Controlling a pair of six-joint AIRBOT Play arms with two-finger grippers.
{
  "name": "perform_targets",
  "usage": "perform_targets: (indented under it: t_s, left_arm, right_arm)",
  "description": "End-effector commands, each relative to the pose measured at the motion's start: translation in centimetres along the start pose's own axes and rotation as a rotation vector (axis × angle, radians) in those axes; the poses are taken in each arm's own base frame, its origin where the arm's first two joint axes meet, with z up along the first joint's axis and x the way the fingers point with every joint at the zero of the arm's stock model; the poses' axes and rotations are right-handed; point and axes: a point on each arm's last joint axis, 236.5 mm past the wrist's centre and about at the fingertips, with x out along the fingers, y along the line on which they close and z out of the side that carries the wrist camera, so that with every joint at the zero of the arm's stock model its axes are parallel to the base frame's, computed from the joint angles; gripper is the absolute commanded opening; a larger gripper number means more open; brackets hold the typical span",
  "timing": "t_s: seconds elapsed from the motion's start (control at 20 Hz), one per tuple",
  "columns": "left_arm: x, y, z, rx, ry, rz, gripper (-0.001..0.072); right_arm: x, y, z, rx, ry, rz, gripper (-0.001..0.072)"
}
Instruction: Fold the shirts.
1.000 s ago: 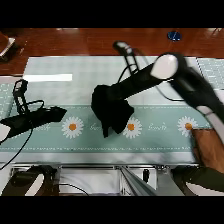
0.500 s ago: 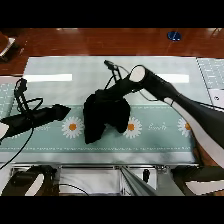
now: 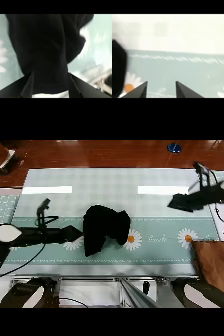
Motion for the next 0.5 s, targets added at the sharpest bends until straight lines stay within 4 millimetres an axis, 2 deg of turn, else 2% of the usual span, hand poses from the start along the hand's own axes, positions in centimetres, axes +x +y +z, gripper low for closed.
perform_targets:
  t_s: [0.0, 0.1, 0.2, 0.25, 0.3, 0.35, 0.45]
  left_arm:
    - [4.3, -0.7, -2.0, -0.022, 0.146, -0.054, 0.0509]
    - [6.5, 0.5, -3.8, -0.049, 0.245, -0.024, 0.0508]
    - [8.0, 1.6, -4.6, -0.078, 0.309, -0.003, 0.0502]
    - [8.4, 1.8, -4.3, -0.068, 0.32, -0.002, 0.0373]
    - [8.6, 1.7, -3.9, -0.046, 0.317, -0.005, 0.004]
    - [8.5, 1.3, -3.2, -0.018, 0.307, -0.013, 0.0013]
    - [8.1, 0.3, -2.1, 0.015, 0.288, -0.03, 0.0013]
  right_arm:
    - [1.8, -4.7, -6.6, 0.141, 0.058, -0.014, 0.0407]
    - [3.8, -3.3, -9.5, 0.159, 0.125, 0.039, 0.0407]
    - [5.5, -1.2, -10.9, 0.148, 0.147, 0.091, 0.0407]
    - [6.2, 0.3, -11.0, 0.128, 0.142, 0.116, 0.0407]
    - [6.7, 1.8, -11.0, 0.103, 0.137, 0.136, 0.0407]
    - [7.3, 3.2, -11.1, 0.089, 0.14, 0.155, 0.0407]
    - [8.8, 5.8, -12.0, 0.081, 0.178, 0.192, 0.0407]
